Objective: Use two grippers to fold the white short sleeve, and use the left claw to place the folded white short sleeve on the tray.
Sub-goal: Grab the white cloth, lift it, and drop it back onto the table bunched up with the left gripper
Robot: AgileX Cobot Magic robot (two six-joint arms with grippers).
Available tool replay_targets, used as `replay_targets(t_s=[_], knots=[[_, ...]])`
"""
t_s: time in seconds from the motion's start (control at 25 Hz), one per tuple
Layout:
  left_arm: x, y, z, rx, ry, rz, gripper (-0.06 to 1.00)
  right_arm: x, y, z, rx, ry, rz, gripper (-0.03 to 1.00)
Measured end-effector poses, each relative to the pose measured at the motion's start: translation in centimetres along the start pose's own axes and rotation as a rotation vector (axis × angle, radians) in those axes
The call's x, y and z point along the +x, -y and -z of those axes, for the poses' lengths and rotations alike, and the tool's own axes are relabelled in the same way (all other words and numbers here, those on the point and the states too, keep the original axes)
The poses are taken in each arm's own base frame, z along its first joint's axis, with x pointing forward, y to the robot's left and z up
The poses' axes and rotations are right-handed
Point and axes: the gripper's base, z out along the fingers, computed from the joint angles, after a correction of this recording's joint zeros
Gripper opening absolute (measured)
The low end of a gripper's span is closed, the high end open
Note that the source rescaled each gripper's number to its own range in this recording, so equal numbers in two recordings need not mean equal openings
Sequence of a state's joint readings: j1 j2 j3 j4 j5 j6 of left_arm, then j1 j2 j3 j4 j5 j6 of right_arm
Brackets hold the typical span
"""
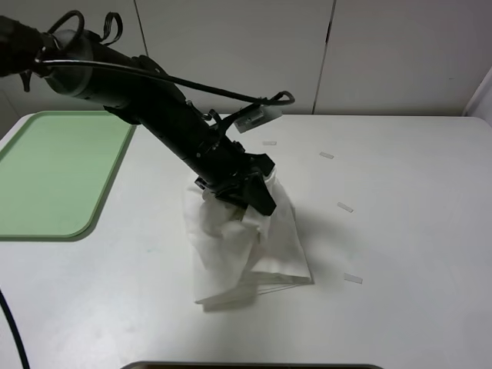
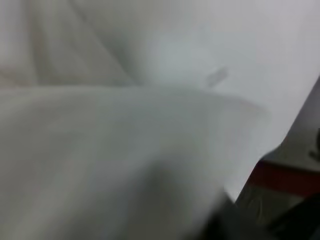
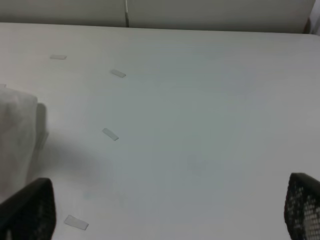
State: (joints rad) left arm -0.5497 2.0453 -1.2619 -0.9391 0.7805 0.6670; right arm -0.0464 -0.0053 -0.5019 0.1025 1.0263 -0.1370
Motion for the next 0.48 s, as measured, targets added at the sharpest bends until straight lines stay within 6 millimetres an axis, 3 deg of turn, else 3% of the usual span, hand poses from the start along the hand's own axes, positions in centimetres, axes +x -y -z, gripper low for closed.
replay_targets(t_s=[0.08,0.2,0.32,0.48], knots=[[-0.5,0.0,-0.4,0.032,0.048,-0.024,0.25,0.0,0.0,0.0,0.000,0.000,0.000,1.00],[-1.6,0.5,-0.5,0.092,0.185,-0.125,0.61,0.0,0.0,0.0,0.000,0.000,0.000,1.00],[-2.4,1.4,-0.6,0.139,0.288,-0.255,0.69,0.0,0.0,0.0,0.000,0.000,0.000,1.00],[-2.8,2.8,-1.0,0.202,0.371,-0.386,0.71,0.0,0.0,0.0,0.000,0.000,0.000,1.00]])
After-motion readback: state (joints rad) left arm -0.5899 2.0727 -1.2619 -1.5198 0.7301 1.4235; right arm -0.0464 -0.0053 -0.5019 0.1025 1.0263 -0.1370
